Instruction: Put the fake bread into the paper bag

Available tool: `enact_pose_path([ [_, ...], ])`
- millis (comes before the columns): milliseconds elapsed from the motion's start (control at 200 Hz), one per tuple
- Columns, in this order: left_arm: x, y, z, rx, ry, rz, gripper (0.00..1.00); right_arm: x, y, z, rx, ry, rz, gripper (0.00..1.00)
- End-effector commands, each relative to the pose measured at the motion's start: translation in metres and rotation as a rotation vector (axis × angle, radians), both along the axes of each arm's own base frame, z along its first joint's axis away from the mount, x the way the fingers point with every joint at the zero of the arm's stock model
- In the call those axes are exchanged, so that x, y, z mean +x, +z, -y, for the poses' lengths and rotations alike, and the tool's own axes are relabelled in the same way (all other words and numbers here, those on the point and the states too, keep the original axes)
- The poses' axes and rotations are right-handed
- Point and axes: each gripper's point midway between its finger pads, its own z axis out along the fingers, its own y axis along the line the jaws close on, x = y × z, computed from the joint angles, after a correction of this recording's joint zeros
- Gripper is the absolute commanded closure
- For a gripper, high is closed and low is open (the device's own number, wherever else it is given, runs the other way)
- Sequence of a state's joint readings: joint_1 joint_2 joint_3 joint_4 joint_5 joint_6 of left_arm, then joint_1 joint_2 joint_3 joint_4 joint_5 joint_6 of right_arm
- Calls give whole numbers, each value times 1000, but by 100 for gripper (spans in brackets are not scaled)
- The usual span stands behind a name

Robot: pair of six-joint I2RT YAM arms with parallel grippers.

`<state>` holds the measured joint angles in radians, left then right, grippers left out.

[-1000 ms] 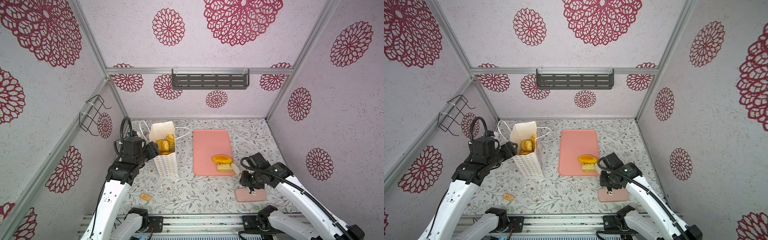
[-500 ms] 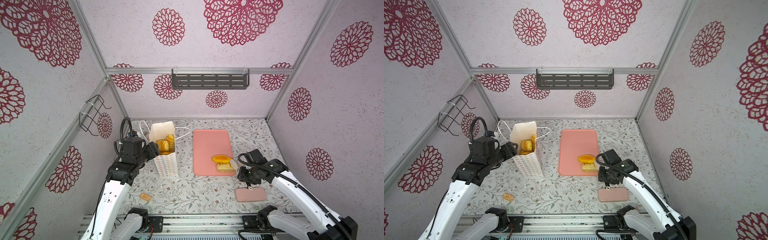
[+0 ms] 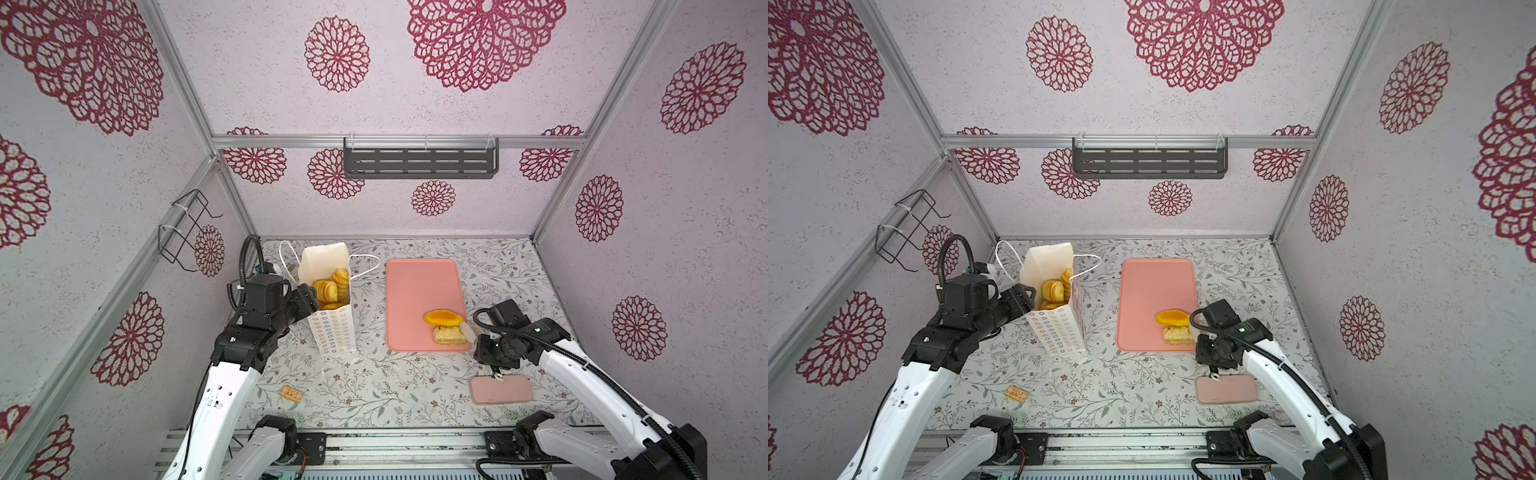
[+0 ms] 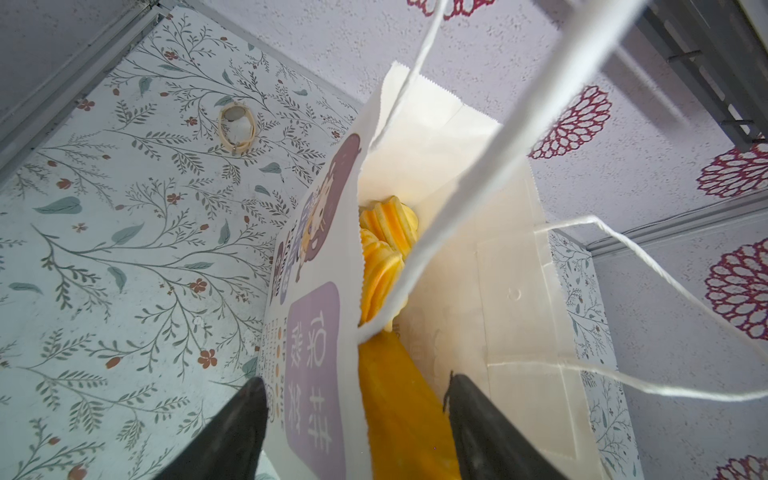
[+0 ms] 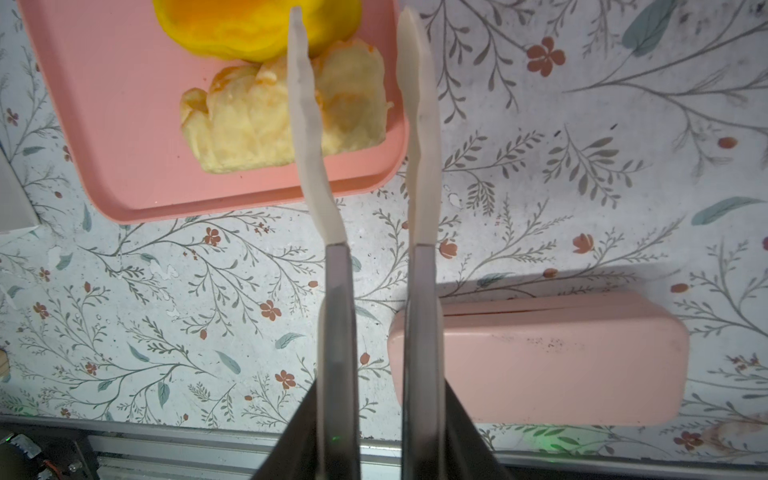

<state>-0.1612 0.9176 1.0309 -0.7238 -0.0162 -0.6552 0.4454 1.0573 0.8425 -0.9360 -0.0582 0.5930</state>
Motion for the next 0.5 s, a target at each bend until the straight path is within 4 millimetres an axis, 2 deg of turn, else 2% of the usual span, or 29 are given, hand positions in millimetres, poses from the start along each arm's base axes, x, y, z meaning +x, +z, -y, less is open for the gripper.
enact_pose_path([
  [0, -3, 0, -1, 7, 1, 7, 28, 6, 4, -2, 12, 13, 29, 62],
  [495, -3, 0, -1, 7, 0, 5, 28, 13, -5, -10, 34, 25, 18, 62],
])
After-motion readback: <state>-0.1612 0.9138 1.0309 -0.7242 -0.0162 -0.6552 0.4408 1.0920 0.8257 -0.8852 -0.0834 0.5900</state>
